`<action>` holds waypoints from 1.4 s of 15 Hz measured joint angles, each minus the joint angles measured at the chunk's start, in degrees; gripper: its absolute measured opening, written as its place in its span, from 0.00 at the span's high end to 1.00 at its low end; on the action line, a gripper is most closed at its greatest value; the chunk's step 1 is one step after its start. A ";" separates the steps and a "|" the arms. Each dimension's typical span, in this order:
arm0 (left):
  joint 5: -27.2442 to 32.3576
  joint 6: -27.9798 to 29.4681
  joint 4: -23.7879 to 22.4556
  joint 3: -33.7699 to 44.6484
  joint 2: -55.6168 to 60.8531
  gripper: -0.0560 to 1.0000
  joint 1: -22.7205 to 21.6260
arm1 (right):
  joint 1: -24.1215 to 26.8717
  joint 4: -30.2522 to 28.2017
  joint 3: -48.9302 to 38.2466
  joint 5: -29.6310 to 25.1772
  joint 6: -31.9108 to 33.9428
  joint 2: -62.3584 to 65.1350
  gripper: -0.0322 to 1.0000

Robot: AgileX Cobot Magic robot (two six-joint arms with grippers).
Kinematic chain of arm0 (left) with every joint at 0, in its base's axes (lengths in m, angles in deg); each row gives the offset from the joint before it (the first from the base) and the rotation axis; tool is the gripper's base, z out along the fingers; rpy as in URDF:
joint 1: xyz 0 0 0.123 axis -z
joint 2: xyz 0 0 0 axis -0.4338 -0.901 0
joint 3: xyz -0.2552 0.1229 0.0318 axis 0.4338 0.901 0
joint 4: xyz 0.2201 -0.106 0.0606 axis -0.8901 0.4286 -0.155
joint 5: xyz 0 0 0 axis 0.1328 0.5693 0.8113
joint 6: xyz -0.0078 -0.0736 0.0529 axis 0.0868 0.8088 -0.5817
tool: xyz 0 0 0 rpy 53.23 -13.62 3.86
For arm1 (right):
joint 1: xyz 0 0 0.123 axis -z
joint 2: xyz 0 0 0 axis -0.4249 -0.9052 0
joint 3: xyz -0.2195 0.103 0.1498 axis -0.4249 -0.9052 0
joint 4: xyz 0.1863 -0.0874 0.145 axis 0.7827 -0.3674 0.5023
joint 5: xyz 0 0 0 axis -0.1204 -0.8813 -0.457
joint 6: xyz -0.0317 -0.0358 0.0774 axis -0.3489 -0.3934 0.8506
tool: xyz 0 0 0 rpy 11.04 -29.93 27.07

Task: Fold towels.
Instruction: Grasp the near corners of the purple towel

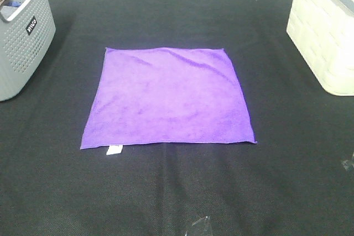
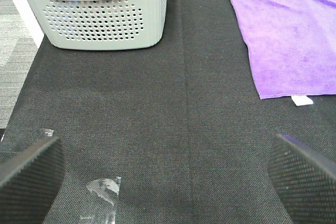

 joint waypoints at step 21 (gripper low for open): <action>0.00 0.00 0.00 0.00 0.00 0.01 0.00 | 0.00 0.00 0.00 0.00 0.00 0.00 0.03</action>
